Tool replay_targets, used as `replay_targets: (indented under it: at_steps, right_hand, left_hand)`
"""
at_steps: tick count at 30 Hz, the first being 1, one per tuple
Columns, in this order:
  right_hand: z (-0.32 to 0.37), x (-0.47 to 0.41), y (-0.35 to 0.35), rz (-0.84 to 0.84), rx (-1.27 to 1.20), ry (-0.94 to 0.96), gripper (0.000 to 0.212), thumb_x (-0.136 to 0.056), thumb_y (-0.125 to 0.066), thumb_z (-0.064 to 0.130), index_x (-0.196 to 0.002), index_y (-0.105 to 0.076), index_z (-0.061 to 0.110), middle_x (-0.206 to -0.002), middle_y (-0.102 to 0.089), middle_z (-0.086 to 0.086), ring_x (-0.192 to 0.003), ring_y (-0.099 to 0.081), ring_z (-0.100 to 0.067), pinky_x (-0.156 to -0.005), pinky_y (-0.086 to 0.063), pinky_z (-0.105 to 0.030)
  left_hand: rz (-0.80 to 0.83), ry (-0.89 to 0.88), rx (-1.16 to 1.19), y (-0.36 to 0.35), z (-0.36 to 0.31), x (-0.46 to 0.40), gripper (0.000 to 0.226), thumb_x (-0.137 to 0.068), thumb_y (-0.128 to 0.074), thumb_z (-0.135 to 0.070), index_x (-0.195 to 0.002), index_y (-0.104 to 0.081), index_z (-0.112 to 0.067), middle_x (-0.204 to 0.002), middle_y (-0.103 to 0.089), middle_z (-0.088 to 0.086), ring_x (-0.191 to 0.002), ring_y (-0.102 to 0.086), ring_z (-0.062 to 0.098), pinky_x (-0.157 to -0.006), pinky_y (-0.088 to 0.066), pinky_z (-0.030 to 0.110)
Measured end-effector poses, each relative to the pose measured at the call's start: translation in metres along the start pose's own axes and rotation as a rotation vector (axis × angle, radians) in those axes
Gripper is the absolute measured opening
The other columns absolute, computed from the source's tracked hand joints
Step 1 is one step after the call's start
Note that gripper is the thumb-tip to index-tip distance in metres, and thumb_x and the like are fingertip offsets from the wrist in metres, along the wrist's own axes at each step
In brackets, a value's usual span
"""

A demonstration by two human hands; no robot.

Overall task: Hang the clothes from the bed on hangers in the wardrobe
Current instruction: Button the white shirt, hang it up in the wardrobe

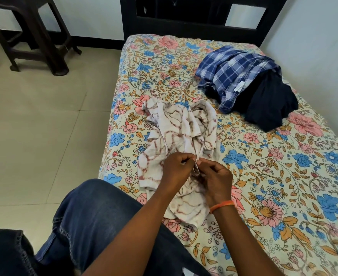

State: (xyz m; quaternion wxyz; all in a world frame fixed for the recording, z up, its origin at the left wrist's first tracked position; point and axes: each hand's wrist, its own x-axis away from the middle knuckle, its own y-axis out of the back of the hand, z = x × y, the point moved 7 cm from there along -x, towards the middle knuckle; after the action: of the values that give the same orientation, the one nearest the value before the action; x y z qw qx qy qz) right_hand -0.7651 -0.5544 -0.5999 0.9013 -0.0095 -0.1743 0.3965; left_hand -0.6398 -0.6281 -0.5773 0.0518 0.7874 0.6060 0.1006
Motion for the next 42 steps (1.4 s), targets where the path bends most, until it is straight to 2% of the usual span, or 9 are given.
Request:
replay_targets:
  at_steps: [3,7,10,15,20,25,30,36,42]
  right_hand:
    - [0.005,-0.002,0.000,0.032,0.102,0.088,0.007,-0.078,-0.081,0.010,-0.085,-0.079,0.011,-0.082,-0.074,-0.021,-0.078,-0.071,-0.040,-0.079,-0.056,-0.065]
    - [0.016,0.001,-0.001,0.017,0.256,0.246,0.007,-0.081,-0.080,0.012,-0.087,-0.078,0.013,-0.078,-0.076,-0.007,-0.076,-0.074,-0.030,-0.072,-0.061,-0.052]
    - [0.021,0.005,-0.002,-0.011,0.297,0.309,0.009,-0.081,-0.078,0.007,-0.086,-0.077,0.015,-0.075,-0.075,-0.004,-0.072,-0.073,-0.024,-0.065,-0.061,-0.039]
    - [0.023,0.004,0.000,-0.068,0.377,0.398,0.017,-0.080,-0.077,0.002,-0.081,-0.076,0.019,-0.072,-0.073,0.004,-0.066,-0.069,-0.009,-0.063,-0.055,-0.022]
    - [0.021,0.002,0.001,-0.043,0.368,0.414,0.007,-0.078,-0.082,0.009,-0.082,-0.078,0.012,-0.072,-0.074,0.003,-0.068,-0.071,-0.012,-0.065,-0.056,-0.023]
    - [0.006,-0.004,0.001,0.085,0.112,0.145,0.011,-0.080,-0.077,0.001,-0.091,-0.077,0.002,-0.081,-0.075,-0.017,-0.077,-0.073,-0.035,-0.069,-0.061,-0.042]
    - [-0.003,-0.004,0.002,0.170,-0.001,0.045,0.015,-0.079,-0.077,0.004,-0.094,-0.076,0.000,-0.089,-0.073,-0.025,-0.083,-0.071,-0.044,-0.079,-0.058,-0.052]
    - [-0.006,-0.003,0.002,0.197,-0.037,-0.024,0.038,-0.070,-0.079,0.017,-0.098,-0.069,-0.008,-0.084,-0.073,-0.020,-0.074,-0.069,-0.032,-0.070,-0.060,-0.042]
    - [-0.010,-0.002,0.001,0.222,-0.024,-0.083,0.034,-0.073,-0.078,0.015,-0.098,-0.069,-0.006,-0.085,-0.072,-0.019,-0.073,-0.070,-0.028,-0.063,-0.060,-0.034]
  left_hand:
    - [-0.010,0.061,0.055,0.003,0.001,0.000,0.013,-0.089,-0.066,-0.010,-0.089,-0.079,-0.010,-0.077,-0.072,-0.008,-0.070,-0.065,-0.007,-0.068,-0.049,0.010]
    - [-0.055,0.048,0.034,0.007,-0.007,0.004,0.030,-0.087,-0.068,-0.013,-0.057,-0.071,-0.011,-0.053,-0.065,-0.002,-0.051,-0.058,0.003,-0.056,-0.048,0.023]
    - [-0.043,-0.024,-0.011,0.005,-0.016,0.008,0.019,-0.085,-0.073,-0.023,-0.067,-0.077,-0.017,-0.053,-0.066,-0.009,-0.052,-0.063,0.001,-0.056,-0.048,0.016]
    - [-0.011,-0.078,-0.115,-0.002,-0.015,0.005,0.015,-0.083,-0.073,-0.026,-0.071,-0.079,-0.019,-0.058,-0.069,-0.006,-0.057,-0.066,0.004,-0.057,-0.049,0.020]
    - [0.005,-0.036,-0.144,-0.003,-0.013,0.001,0.018,-0.085,-0.068,-0.015,-0.070,-0.078,-0.016,-0.051,-0.063,-0.011,-0.052,-0.061,0.001,-0.050,-0.040,0.010]
    - [-0.005,0.116,0.042,0.002,-0.001,-0.001,0.017,-0.083,-0.070,-0.007,-0.068,-0.077,-0.010,-0.062,-0.072,0.003,-0.057,-0.066,0.011,-0.055,-0.051,0.018]
    - [0.079,0.302,0.399,-0.001,0.016,-0.002,0.006,-0.080,-0.074,0.003,-0.085,-0.073,0.007,-0.083,-0.071,0.024,-0.077,-0.068,0.031,-0.081,-0.057,0.043]
    - [0.115,0.310,0.397,-0.001,0.019,0.001,0.012,-0.081,-0.075,0.000,-0.089,-0.072,0.009,-0.067,-0.072,0.008,-0.060,-0.068,0.016,-0.064,-0.059,0.029]
    - [0.151,0.325,0.390,0.001,0.019,0.004,0.016,-0.084,-0.072,-0.001,-0.094,-0.071,0.011,-0.066,-0.072,0.005,-0.059,-0.069,0.012,-0.056,-0.055,0.021]
